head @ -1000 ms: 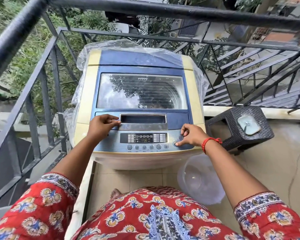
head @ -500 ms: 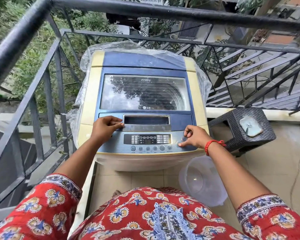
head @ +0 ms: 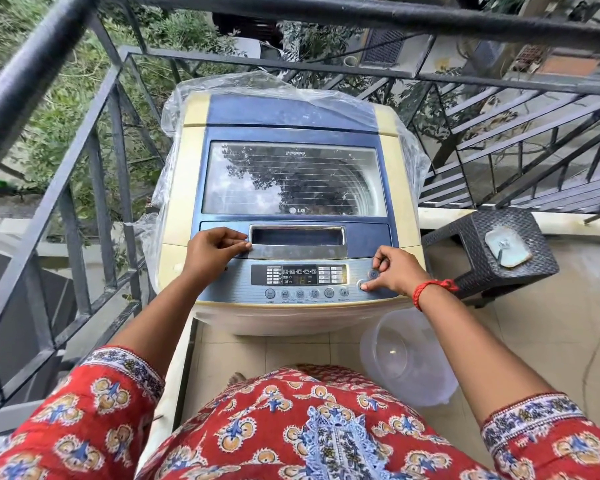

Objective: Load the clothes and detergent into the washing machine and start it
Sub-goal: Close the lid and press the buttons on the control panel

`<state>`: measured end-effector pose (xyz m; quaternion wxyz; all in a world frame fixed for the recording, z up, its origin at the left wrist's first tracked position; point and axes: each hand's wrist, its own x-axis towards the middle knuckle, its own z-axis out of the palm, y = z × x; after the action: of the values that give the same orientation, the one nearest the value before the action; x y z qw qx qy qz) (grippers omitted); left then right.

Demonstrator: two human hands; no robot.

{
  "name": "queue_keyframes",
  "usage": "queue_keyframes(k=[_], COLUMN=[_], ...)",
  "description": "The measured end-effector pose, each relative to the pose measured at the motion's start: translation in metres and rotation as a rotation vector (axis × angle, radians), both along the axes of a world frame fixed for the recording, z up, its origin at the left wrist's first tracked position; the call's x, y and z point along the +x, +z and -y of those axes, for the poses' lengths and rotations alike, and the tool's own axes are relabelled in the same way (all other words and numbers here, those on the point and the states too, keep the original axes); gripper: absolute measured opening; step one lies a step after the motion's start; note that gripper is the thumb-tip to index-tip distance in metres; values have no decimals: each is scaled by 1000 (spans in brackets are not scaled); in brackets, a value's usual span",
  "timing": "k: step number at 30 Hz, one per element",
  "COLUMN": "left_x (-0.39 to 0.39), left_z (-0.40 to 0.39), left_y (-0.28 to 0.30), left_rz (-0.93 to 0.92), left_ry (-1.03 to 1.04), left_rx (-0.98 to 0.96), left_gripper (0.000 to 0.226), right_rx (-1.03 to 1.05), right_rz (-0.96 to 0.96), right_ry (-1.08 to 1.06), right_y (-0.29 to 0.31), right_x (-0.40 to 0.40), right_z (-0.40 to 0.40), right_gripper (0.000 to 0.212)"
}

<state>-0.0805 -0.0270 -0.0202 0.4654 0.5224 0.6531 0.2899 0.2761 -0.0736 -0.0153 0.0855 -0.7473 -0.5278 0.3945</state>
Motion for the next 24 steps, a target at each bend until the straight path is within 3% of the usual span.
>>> queue_keyframes(k=[12,16,18,21,24], left_x=[2,5,7,11,22], left_z=[2,4,4,2,1], left_y=[-5,-4,-2,-1,0], left_rz=[74,97,44,59,197], left_ry=[18,29,43,59,95], left_rx=[-5,9,40,53,72], left_gripper=[15,18,19,30,31], right_rx=[91,154,203,302,353], right_rz=[-2,-32,-96,-262,-423], right_ry=[-5,-3,-67,-200,-242], right_y=[-6,-8,-7,-4,-1], right_x=[5,9,5,-9,-31], right_z=[10,12,12,12,6], right_gripper=[47,34,25,38,51])
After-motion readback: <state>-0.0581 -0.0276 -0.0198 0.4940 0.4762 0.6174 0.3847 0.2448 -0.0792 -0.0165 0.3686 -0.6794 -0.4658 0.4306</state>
